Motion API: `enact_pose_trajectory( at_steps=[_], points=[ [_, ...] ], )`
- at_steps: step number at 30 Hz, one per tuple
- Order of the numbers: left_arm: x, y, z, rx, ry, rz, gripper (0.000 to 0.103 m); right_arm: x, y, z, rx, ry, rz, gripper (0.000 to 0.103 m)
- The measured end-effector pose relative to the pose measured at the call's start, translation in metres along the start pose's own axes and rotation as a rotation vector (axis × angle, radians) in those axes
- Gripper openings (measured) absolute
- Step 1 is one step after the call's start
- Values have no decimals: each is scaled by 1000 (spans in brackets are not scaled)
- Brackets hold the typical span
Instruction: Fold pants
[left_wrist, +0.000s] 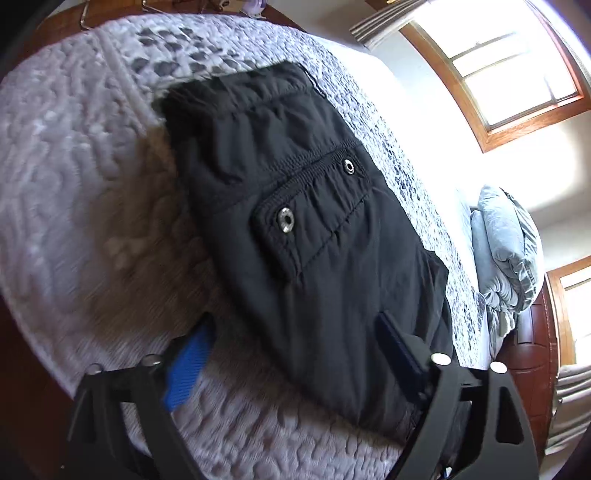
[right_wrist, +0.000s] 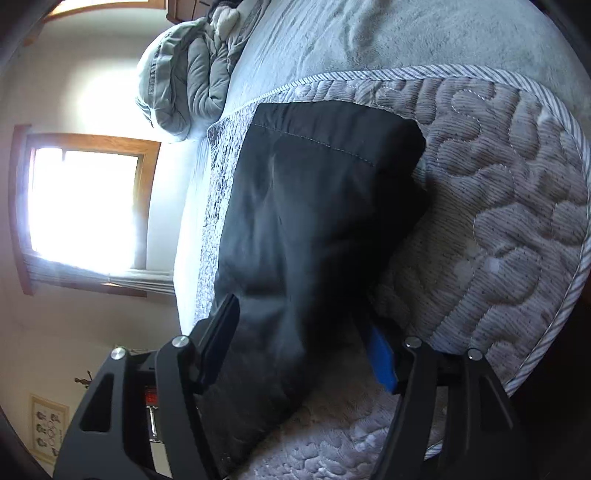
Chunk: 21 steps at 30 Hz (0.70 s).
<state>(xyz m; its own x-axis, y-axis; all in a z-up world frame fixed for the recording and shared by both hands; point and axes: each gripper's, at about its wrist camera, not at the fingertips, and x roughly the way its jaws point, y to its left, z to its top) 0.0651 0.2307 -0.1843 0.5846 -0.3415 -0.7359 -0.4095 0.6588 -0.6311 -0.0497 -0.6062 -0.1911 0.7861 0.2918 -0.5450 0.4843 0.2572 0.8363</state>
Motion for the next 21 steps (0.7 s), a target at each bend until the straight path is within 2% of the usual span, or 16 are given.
enact_pose_trajectory(
  at_steps=[2, 8, 10, 11, 12, 13, 14, 16, 19, 21],
  points=[
    [-15, 4, -7, 0, -7, -3, 95, 0, -2, -1, 6, -2, 6, 70],
    [-27, -4, -30, 55, 21, 9, 96, 6, -9, 3, 56, -23, 25, 72],
    [-22, -10, -38, 56, 39, -5, 96, 7, -10, 6, 68, -48, 27, 60],
    [-19, -14, -42, 55, 51, -12, 96, 8, -10, 9, 71, -59, 18, 39],
    [-17, -15, -45, 55, 63, -22, 96, 9, -12, 11, 78, -62, 3, 25],
    [-14, -18, -48, 55, 68, -25, 96, 10, -14, 12, 89, -59, 9, 22],
    [-13, -20, -50, 58, 77, -29, 96, 10, -13, 12, 91, -63, 13, 14],
    [-11, -23, -54, 65, 90, -36, 96, 6, 4, 11, 32, -91, -16, 11],
    [-12, -27, -59, 76, 92, -47, 96, -3, 56, 1, -167, -166, -97, 10],
    [-14, -28, -61, 78, 90, -51, 96, -6, 93, -11, -305, -193, -121, 10]
  ],
)
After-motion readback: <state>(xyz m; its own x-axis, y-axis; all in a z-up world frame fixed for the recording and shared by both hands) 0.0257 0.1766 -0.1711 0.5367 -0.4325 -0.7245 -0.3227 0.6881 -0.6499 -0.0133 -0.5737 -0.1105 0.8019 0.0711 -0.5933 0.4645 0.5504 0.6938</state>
